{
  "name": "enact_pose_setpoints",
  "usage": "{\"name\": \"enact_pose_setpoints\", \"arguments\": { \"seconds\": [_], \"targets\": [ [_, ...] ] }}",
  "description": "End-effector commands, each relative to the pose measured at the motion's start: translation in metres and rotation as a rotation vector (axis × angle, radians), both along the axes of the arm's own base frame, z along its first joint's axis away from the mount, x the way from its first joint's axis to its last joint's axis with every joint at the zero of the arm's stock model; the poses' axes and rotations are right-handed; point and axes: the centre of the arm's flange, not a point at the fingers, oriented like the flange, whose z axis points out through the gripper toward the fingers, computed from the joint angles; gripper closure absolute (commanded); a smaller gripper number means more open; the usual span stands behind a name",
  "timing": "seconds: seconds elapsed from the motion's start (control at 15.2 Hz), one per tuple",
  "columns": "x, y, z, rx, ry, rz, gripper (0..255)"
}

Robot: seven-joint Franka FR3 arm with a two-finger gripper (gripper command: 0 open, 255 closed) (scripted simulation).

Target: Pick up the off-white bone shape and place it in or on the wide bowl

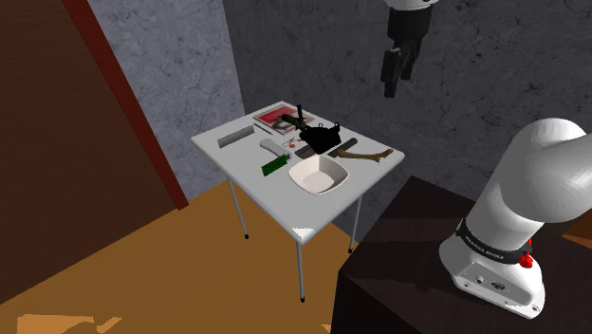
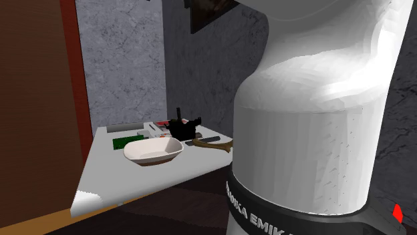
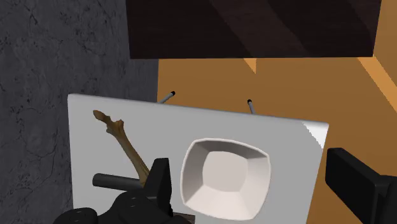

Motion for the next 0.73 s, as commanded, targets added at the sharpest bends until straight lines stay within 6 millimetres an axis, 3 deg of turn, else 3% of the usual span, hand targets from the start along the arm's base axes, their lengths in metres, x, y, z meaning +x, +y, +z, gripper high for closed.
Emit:
{"name": "enact_pose_setpoints", "arguments": {
  "seconds": [0.0,0.66],
  "targets": [
    [0.0,0.0,0.0,0.0,0.0,0.0,0],
    [0.051,-0.072,-0.1,-0.013,0.058,0.114,0]
  ]
}}
